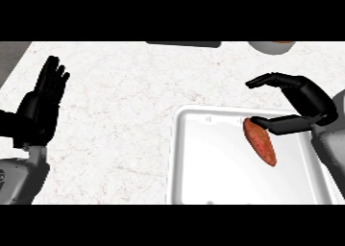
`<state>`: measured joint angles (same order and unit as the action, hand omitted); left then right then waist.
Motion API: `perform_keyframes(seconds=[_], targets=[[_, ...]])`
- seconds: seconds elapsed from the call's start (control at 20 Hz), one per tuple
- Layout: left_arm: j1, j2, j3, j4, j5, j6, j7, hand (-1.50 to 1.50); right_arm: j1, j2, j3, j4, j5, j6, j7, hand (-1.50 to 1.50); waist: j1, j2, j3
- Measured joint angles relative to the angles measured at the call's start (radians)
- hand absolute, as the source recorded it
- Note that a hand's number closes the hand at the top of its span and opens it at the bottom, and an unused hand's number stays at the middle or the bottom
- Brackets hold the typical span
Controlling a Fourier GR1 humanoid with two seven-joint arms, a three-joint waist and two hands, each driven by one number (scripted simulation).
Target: Pick the sweet potato from the tray and place it in the pot
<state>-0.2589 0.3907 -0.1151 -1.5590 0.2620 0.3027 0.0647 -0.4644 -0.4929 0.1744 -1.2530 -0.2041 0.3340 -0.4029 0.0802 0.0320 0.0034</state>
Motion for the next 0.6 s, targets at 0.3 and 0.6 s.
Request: perform_keyframes(seconds=[0.3, 0.6], targets=[[-0.003, -0.006, 0.000, -0.002, 0.020, -0.007, 0.053, 0.00, -0.089, -0.068, -0.028, 0.237, 0.027, 0.175, -0.265, -1.50, -0.005, -0.005, 0.002], [-0.006, -0.001, 0.008, -0.015, 0.022, -0.005, 0.088, 0.00, -0.205, -0.166, 0.061, 0.305, 0.127, 0.232, -0.272, -1.50, -0.014, -0.013, 0.000]])
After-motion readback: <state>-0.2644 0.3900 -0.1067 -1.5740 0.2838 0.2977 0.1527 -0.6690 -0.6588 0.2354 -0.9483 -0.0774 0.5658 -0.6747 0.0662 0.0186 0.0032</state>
